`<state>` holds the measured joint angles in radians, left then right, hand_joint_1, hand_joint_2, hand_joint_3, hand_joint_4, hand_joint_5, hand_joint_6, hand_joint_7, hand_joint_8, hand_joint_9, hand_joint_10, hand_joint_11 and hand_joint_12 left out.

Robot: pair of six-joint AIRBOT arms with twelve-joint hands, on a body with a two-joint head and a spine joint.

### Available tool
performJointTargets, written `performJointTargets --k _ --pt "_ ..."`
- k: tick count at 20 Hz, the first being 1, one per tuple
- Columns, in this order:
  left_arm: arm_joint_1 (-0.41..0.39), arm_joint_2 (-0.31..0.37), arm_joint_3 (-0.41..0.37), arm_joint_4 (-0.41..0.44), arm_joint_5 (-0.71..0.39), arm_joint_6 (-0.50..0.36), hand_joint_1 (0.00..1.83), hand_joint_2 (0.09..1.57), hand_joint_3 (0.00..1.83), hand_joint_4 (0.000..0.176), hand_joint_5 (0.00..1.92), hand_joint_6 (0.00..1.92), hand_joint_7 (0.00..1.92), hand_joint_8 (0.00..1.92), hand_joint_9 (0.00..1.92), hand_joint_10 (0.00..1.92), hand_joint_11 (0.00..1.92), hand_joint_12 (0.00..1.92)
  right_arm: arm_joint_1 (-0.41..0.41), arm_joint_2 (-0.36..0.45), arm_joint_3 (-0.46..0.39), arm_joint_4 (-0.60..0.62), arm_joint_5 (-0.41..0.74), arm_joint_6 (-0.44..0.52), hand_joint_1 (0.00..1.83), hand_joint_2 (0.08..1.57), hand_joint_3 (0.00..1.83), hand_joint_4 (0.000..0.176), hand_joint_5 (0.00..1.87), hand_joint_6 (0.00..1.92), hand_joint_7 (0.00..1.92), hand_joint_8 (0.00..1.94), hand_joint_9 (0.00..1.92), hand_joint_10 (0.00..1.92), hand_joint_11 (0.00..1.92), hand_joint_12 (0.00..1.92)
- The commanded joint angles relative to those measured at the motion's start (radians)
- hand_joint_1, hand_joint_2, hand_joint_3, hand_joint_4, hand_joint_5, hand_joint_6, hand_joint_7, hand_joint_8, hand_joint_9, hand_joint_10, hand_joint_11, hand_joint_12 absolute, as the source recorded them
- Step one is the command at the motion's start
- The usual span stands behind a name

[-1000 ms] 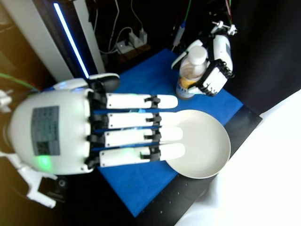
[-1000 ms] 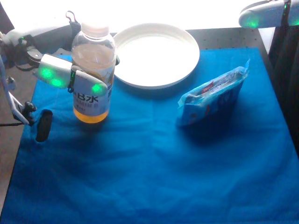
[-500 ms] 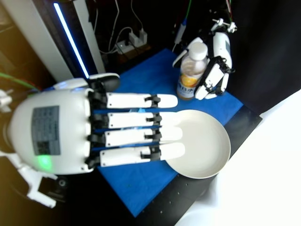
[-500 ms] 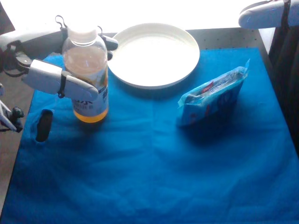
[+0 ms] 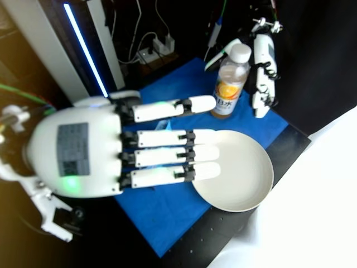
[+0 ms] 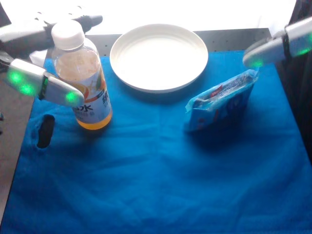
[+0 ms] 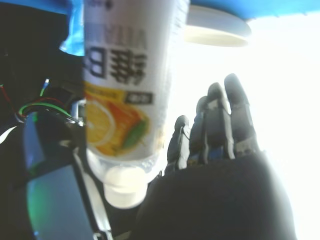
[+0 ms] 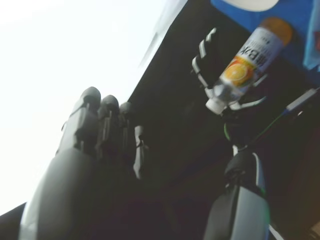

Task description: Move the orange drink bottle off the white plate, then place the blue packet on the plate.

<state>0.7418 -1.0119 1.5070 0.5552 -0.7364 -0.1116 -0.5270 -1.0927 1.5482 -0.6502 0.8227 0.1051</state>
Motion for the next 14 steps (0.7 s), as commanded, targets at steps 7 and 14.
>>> performJointTargets --k 7,14 --pt "0.040 0.031 -0.023 -0.160 -0.084 0.073 0.76 0.67 0.00 0.176 0.00 0.00 0.00 0.00 0.00 0.00 0.00 0.00 0.026 0.000 0.012 -0.118 0.012 0.132 0.71 0.61 0.00 0.081 0.15 0.00 0.27 0.01 0.23 0.00 0.00 0.33" --pt "0.050 0.040 -0.023 -0.224 -0.117 0.102 0.67 0.69 0.01 0.176 0.00 0.00 0.00 0.00 0.00 0.00 0.00 0.00 0.026 -0.018 0.013 -0.266 -0.035 0.208 0.81 0.68 0.00 0.064 0.32 0.00 0.16 0.00 0.03 0.00 0.00 0.06"
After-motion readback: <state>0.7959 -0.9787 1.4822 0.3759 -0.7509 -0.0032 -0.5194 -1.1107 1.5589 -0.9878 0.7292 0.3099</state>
